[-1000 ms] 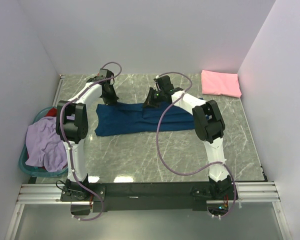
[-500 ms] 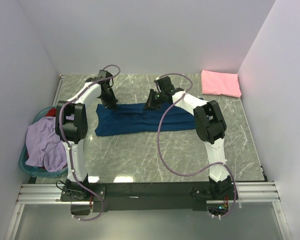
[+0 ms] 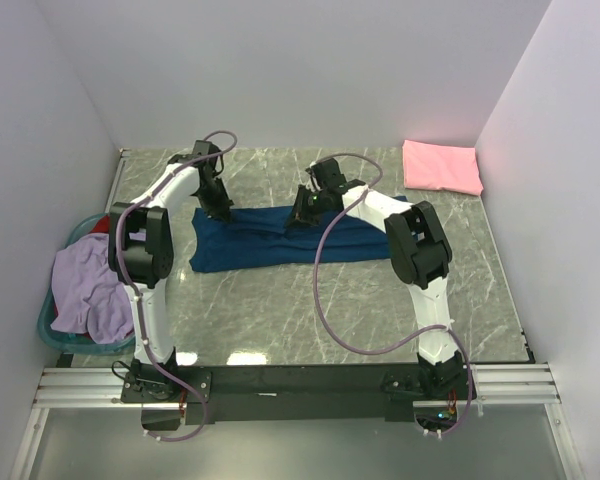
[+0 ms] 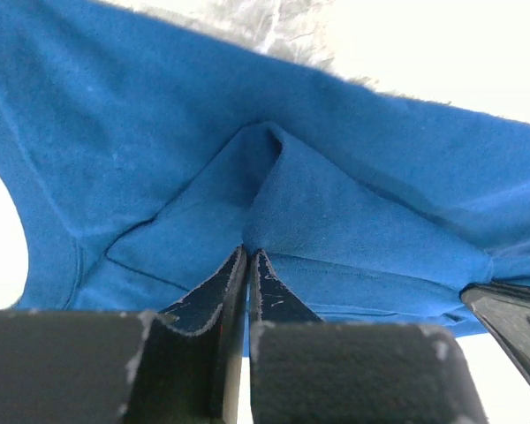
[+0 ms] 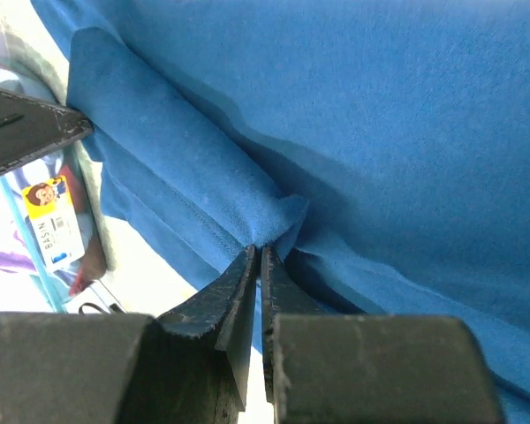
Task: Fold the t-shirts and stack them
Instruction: Fold the tshirt
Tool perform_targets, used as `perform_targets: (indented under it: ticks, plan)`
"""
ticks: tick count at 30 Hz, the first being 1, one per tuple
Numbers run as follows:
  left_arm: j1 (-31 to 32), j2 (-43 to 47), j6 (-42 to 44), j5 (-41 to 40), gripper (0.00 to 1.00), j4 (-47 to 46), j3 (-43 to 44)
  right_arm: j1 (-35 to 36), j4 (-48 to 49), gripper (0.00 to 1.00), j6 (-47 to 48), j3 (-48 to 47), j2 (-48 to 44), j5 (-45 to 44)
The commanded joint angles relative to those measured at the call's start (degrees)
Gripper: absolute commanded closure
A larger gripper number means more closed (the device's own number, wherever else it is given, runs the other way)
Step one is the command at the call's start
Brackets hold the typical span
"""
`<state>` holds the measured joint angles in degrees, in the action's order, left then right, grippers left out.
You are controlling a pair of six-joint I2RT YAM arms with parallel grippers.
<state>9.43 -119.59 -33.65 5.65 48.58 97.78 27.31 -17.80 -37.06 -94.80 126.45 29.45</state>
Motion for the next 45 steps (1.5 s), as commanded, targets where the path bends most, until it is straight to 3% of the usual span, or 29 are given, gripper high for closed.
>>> perform_targets:
  ticks: [1,9,19,20,25,28,30,33,35,39,45]
  plan:
    - [-1.43,3.22,0.78,0.76,0.91,2.4,2.59,0.29,0.05,0.89,-0.65,0.59,-3.23,0.61]
    - [-1.61,3.05,1.66,1.64,0.91,4.95,5.94,0.38,-1.01,0.89,-0.73,-0.91,-3.85,0.78]
    - [-1.61,1.56,1.22,0.33,0.9,3.02,-2.94,0.81,-1.53,0.88,0.14,1.29,-1.21,0.61]
    - [-1.61,1.38,1.13,0.07,0.88,2.84,-3.2,0.73,-1.71,0.84,0.67,1.29,-1.21,0.08]
    - [-1.61,1.9,0.78,-1.78,0.74,2.66,-3.38,0.64,-5.31,0.7,3.92,-0.47,-3.4,-2.47]
    - [-1.61,3.39,0.16,-2.92,0.59,3.01,-3.12,0.64,-6.46,0.62,6.29,1.19,-8.57,-6.06]
    - [-1.61,5.58,-0.28,-4.77,0.45,3.28,-3.47,0.64,-5.67,0.62,7.79,5.23,-11.3,-8.52]
    - [-1.61,9.19,-1.07,-7.48,0.32,2.58,-6.88,0.64,-4.97,0.62,9.19,11.36,-16.58,-11.34]
    - [-1.61,13.4,-1.94,-8.37,0.32,0.31,-9.96,0.73,-4.0,0.64,9.46,15.94,-19.38,-12.49]
    - [-1.52,18.68,-3.09,-8.82,0.46,-5.41,-20.49,1.08,-2.24,0.68,9.11,19.83,-20.63,-12.23]
    - [-1.96,17.03,-2.74,-8.99,0.59,-10.26,-29.39,1.25,1.45,0.72,7.0,21.68,-18.79,-11.43]
